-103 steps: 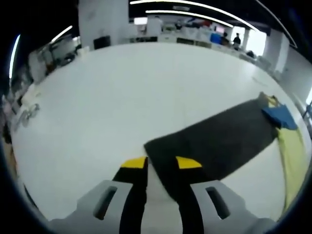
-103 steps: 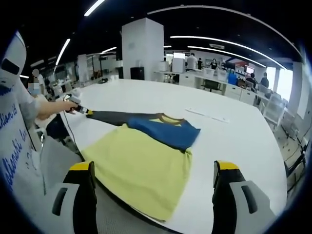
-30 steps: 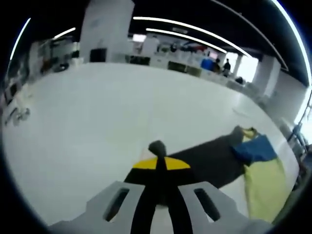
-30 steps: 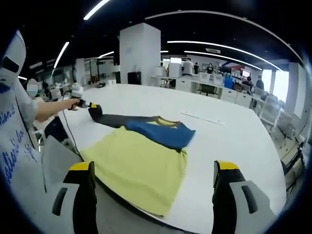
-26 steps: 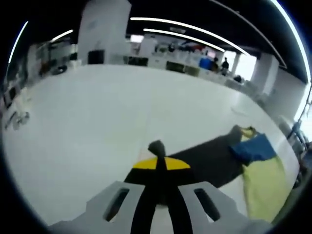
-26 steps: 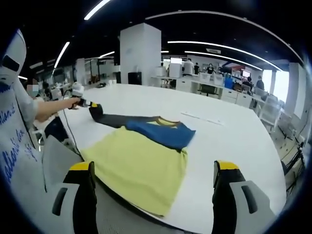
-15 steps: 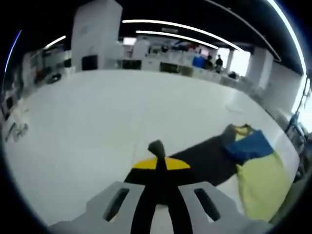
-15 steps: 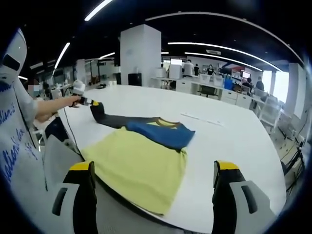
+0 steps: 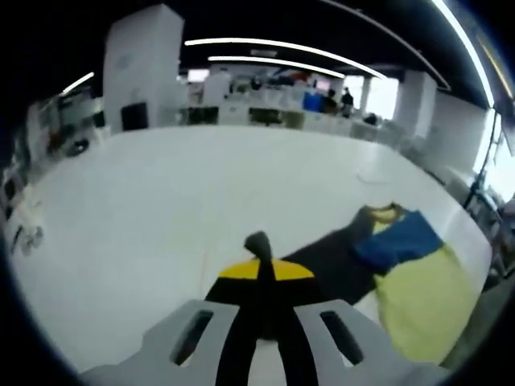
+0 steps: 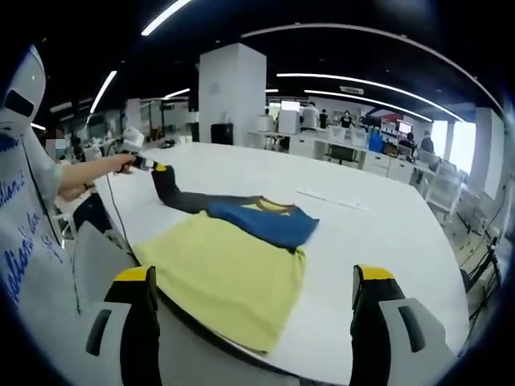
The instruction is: Fold the garment on the visible template until the final outline fits inside the template.
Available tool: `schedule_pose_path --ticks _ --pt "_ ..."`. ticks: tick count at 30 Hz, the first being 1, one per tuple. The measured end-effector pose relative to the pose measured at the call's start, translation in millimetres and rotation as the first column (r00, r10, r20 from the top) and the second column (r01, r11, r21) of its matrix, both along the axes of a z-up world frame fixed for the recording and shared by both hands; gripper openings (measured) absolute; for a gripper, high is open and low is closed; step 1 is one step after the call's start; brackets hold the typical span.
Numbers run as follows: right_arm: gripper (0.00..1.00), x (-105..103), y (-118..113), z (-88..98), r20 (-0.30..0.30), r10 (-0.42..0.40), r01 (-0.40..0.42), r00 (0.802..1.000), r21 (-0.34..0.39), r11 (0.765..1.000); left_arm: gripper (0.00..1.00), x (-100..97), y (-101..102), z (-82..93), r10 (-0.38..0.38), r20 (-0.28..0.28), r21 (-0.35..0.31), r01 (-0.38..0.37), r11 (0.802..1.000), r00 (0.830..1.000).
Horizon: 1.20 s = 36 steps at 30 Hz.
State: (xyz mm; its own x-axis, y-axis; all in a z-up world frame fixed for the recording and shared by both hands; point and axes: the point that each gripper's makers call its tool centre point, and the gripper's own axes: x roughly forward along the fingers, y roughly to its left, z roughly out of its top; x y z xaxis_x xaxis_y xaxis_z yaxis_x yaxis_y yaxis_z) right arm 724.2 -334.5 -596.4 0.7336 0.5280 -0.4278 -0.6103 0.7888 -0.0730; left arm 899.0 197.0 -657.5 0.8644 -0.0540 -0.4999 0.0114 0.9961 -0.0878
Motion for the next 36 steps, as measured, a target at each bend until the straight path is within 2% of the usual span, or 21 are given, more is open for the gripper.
schedule_pose_path --ticks 11,19,26,36 --pt "1.00 -3 -12 -3.0 -0.008 -0.019 0.019 1.000 -0.012 1.000 0.00 9.6 -30 15.9 -0.055 0.013 0.023 0.055 0.998 0.998" --pt "1.00 -7 -18 -4.0 -0.005 -0.015 0.015 1.000 -0.019 1.000 0.00 28.9 -60 39.9 -0.102 0.051 0.048 0.099 0.994 0.994" --pt "1.00 -8 -23 -2.2 -0.002 -0.011 0.011 1.000 -0.016 1.000 0.00 43.0 -85 48.5 -0.135 0.065 0.053 0.131 0.990 0.989" --pt "1.00 -9 -21 -13.4 -0.048 0.031 -0.032 0.998 -0.027 0.999 0.00 56.1 -116 60.1 -0.171 0.089 0.047 0.167 0.985 0.981"
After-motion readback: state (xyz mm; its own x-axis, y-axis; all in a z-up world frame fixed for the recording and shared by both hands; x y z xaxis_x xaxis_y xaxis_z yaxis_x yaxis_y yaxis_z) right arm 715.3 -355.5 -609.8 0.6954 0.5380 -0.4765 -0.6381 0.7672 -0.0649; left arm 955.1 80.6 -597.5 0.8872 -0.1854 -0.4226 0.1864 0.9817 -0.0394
